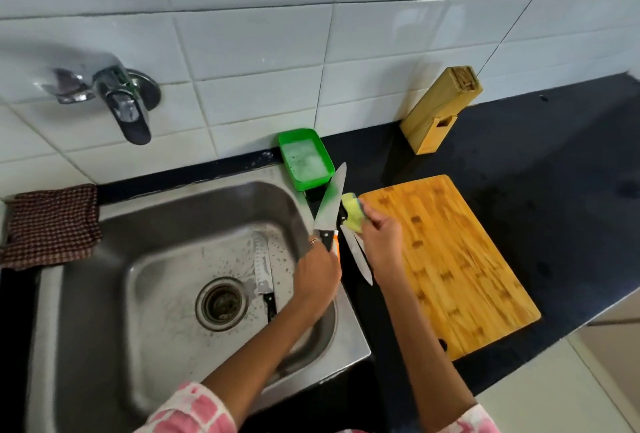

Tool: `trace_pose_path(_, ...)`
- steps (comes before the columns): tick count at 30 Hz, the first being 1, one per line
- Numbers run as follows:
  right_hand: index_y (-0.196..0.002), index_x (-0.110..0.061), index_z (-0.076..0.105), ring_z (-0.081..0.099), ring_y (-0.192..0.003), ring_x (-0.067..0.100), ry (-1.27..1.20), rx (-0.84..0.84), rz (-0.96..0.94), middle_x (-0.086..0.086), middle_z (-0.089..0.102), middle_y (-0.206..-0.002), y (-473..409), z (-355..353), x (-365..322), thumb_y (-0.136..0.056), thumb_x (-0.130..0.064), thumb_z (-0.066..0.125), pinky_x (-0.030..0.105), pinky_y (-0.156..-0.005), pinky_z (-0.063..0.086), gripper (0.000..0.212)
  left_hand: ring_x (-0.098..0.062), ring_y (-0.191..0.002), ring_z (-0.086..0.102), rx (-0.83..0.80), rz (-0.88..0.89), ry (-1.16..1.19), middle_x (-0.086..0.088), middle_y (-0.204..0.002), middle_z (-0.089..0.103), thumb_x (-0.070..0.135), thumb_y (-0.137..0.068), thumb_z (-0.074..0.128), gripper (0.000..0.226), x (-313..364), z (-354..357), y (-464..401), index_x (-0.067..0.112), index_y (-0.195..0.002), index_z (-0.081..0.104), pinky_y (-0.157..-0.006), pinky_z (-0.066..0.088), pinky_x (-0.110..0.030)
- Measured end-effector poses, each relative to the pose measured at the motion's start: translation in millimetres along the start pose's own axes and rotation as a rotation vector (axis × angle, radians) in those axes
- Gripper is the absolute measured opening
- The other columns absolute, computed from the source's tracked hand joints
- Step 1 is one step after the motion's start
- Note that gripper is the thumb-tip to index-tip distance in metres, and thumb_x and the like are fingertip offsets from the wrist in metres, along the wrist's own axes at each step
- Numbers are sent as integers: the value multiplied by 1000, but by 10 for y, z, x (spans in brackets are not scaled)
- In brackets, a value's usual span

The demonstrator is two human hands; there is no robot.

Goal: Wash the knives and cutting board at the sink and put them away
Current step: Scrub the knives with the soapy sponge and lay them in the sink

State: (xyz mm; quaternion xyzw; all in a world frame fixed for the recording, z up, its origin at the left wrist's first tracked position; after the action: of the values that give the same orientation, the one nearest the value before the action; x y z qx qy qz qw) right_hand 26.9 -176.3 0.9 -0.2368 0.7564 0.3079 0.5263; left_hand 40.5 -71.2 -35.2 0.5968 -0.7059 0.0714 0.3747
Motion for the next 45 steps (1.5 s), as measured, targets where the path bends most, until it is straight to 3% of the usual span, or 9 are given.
trace_pose_path(2,-124,-11,60,55,-120,21,439,-146,-268,2,58,-131,184,163,18,-90,3,47,17,-97,39,39,-33,-102,61,-3,68,-91,-15,-108,65,24,-98,37,28,-241,-188,167,6,-117,47,-78,45,-35)
trace_pose_path(6,-118,-7,61,58,-117,28,940,-454,-785,11,58,-128,664,722,259,-74,9,61,31,-88,51,47,-27,-101,63,52,133,-299,-8,-111,65,31,-97,38,33,-850,-510,455,14,-122,51,-84,47,-37)
trace_pose_path(11,-134,-12,46,48,-124,24,1101,-423,-653,6,44,-141,545,1134,121,-91,2,42,30,-99,40,45,-25,-102,63,83,130,-421,-5,-117,62,31,-100,32,39,-1429,-834,746,14,-132,43,-80,48,-34)
trace_pose_path(16,-136,-7,39,41,-127,28,1085,-711,-863,12,39,-139,1380,1549,208,-89,0,46,42,-91,46,48,-25,-98,64,153,117,-408,-6,-114,63,30,-100,33,37,-1794,-1014,839,15,-132,44,-80,48,-34)
trace_pose_path(23,-129,-10,44,50,-117,26,1205,-456,-730,10,45,-133,696,1701,67,-92,2,41,32,-92,45,38,-35,-70,68,192,112,-320,-15,-93,71,24,-91,57,36,-2058,-968,1012,3,-119,61,-59,53,-40)
trace_pose_path(26,-131,-7,41,43,-123,28,1165,-621,-832,11,40,-135,1166,1712,280,-87,5,48,37,-90,50,46,-32,-88,67,204,82,-276,-14,-107,67,28,-96,45,41,-2043,-962,1039,6,-131,50,-74,51,-38)
trace_pose_path(29,-127,-7,46,48,-120,31,1097,-489,-781,13,41,-138,844,1698,211,-90,5,45,40,-91,50,39,-26,-102,62,161,44,-268,-8,-118,62,33,-99,35,44,-2009,-964,1031,12,-139,38,-85,45,-32)
trace_pose_path(37,-127,-8,55,57,-118,29,570,-378,-541,13,48,-139,860,1636,176,-89,7,44,39,-104,44,42,-1,-42,35,-205,-110,909,3,-65,44,17,-101,34,33,-1812,-1058,899,33,-129,39,-36,29,-15)
trace_pose_path(45,-135,-10,45,63,-97,36,929,-420,-643,8,45,-141,784,1716,143,-92,1,41,44,-84,51,44,-1,-38,27,-350,-233,1513,2,-61,38,17,-98,38,27,-1805,-1042,1007,21,-123,49,-28,24,-11)
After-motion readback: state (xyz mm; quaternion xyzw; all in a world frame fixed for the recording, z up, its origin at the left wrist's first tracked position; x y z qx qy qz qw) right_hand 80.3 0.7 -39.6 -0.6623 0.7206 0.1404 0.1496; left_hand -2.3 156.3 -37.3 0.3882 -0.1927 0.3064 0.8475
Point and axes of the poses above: each hand's wrist, its own y-axis away from the middle knuckle, its own z-axis out of the palm, x = y × z, the point moved 2 cm from there along -y, towards the middle knuckle
